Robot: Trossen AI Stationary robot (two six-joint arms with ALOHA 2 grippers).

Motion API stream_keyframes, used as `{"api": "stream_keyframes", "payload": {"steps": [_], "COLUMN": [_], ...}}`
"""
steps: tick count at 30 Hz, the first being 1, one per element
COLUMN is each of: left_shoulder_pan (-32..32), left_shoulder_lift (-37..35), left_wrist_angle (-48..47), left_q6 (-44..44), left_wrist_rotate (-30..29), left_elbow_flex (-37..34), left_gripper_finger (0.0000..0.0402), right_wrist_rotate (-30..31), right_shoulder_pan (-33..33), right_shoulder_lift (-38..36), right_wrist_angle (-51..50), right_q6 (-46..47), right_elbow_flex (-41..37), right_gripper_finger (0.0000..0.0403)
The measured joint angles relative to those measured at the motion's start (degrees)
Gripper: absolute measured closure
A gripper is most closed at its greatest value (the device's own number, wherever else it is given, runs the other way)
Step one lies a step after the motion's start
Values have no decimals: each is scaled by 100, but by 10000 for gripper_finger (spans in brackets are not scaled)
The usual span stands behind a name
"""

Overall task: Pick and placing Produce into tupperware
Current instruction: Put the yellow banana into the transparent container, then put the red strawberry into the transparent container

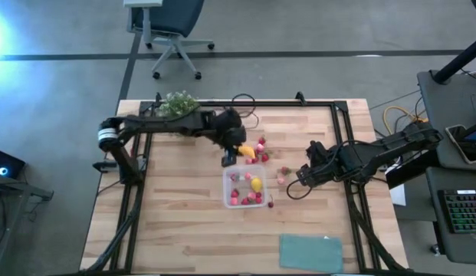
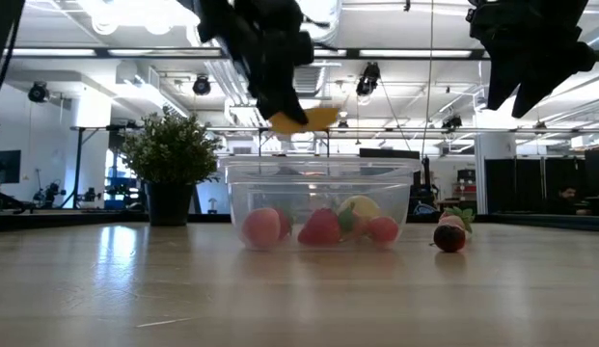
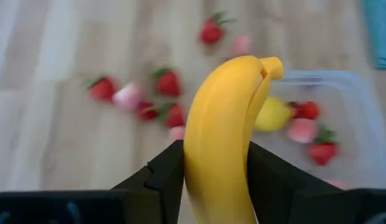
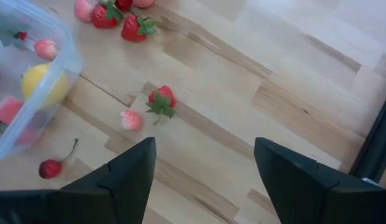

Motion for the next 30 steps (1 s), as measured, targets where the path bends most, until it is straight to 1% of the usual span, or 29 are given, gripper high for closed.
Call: {"api": "stream_keyframes", "payload": {"steps": [4,9,18,23,30], "left_shoulder_pan": [-526,-992,-1118,-1142,-1158], "left_shoulder_lift": [-61,234,768,815,815], "left_wrist_angle": [-12,-12,-222,-197,-104], "left_q6": [-147,-185,-1058,-1285,-1652], "left_wrist_rotate": [-1,-6,-25,-49,-67], "left_elbow_flex": [-12,-25,-32,-32,-32], "left_gripper_finger": [273,273,271,241,173], "right_wrist_rotate": [22,18,-66,-67,-67], "right_shoulder_pan": [-17,-35,-33,-33,-33], "right_shoulder_lift": [22,24,24,24,24], "right_wrist_angle": [83,152,202,212,209], "right_q6": [0,2,146,103,-82], "right_elbow_flex": [-13,-13,-13,-13,-13], "right_gripper_finger": [138,138,138,138,138]}}
